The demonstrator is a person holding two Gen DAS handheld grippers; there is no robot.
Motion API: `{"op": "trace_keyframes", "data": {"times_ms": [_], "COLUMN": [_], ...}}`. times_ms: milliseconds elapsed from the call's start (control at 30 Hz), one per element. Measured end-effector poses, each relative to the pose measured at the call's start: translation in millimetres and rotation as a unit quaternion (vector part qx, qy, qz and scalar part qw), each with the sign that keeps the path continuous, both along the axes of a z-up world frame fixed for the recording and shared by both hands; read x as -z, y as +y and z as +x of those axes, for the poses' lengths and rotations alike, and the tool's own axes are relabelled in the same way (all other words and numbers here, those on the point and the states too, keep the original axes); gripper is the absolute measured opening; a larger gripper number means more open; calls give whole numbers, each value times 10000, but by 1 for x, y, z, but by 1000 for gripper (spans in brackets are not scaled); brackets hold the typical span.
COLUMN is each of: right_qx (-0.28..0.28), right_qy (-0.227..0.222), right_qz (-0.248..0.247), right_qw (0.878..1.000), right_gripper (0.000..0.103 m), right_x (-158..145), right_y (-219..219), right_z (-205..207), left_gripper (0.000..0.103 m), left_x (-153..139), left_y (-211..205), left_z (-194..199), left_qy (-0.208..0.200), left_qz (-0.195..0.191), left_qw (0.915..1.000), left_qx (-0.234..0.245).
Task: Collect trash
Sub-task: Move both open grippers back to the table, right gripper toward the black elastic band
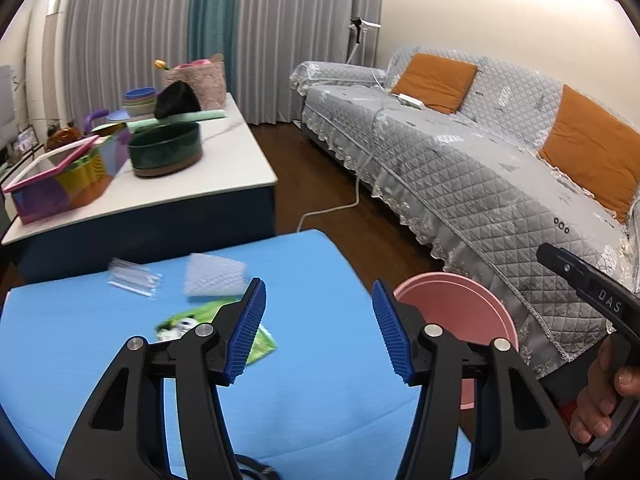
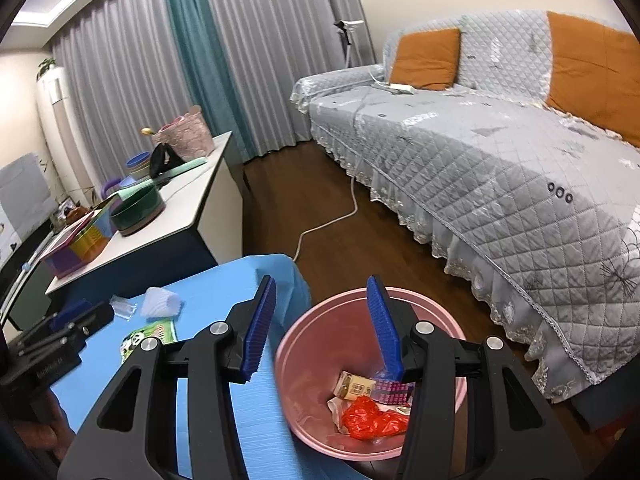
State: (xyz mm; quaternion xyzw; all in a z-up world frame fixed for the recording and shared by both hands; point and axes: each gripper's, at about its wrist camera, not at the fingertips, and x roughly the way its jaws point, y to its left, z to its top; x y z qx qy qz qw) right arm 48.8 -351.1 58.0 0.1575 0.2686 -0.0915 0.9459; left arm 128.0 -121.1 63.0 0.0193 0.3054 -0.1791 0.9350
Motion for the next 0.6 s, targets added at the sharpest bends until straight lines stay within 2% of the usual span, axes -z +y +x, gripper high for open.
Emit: {"op": "trace_keyframes", "data": {"times_ms": [167,333,400,600], "right_qx": [-190,-418,-594,-1313], "right_qy": [-12,-51,-60,31], "right_qz": [-87,-95,-8,241], "right_qw": [9998,9991,9982,9910], "right_gripper": [47,34,27,26], "right_x": [-1,0,2,16], "right_y": [17,35,45,89], "right_z": [3,5,8,16], "left_gripper": [41,32,32,31], "left_x": [-10,-22,-24,-13], "left_y": [31,73,92,143], "left_z": [6,11,13,14], "left_qy": [-143,-310,-329,-172], "left_qz": [59,-20,-120,-473], "left_qw": [9998,9989,9981,9937], "left_qx": [-115,-352,-508,-1001]}}
